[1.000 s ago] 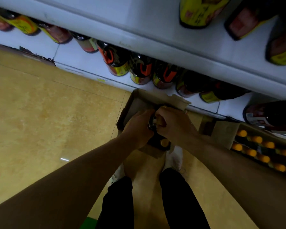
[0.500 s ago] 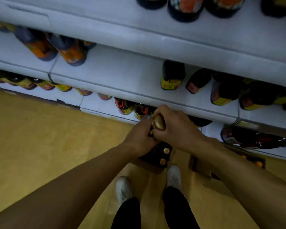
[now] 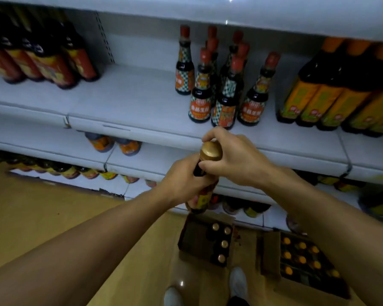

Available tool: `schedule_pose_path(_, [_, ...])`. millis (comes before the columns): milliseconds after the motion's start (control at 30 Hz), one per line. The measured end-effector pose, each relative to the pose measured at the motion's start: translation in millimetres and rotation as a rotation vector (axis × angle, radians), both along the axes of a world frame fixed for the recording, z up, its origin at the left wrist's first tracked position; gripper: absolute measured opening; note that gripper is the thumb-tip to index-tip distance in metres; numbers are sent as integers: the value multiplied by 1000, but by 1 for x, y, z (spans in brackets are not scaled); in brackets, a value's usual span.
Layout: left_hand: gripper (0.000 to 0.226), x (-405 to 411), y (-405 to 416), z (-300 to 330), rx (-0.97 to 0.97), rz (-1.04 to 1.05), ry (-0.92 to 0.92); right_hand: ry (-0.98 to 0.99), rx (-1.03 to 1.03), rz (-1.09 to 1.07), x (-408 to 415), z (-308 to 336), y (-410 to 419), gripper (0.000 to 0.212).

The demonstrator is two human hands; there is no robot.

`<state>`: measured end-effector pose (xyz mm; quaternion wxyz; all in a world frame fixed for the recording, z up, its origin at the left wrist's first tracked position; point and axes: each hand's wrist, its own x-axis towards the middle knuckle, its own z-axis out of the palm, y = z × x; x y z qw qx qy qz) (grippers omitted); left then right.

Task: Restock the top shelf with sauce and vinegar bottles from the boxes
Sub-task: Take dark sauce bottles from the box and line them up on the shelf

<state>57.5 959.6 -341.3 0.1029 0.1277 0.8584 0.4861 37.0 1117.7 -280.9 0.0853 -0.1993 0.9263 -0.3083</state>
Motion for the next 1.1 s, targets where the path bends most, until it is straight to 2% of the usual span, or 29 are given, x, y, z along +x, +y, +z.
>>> schedule_pose_path(133, [12, -7, -8, 58, 35, 1, 78, 90, -63, -13, -6, 63, -5, 55])
schedule_pose_path(467, [10, -19, -11, 189, 171, 7, 257, 208, -261, -54, -10, 191, -9, 46])
schedule_pose_path(600, [15, -25, -9, 239, 211, -69, 315, 303, -326, -84, -8, 237, -8, 53])
schedule_pose_path(733, [19, -31, -6, 276, 224, -54, 375, 377, -377, -114, -7, 274, -10, 62])
schedule_pose_path(833, [29, -34, -4, 301, 233, -79, 386, 419, -437, -144, -7, 293, -10, 61])
schedule_pose_path(1000, [10, -41, 6, 332, 269, -123, 428, 470, -514, -174, -9, 315, -3, 56])
schedule_pose_path(1100, [8, -45, 17, 347, 302, -153, 424, 533, -511, -188, -13, 325, 3, 53])
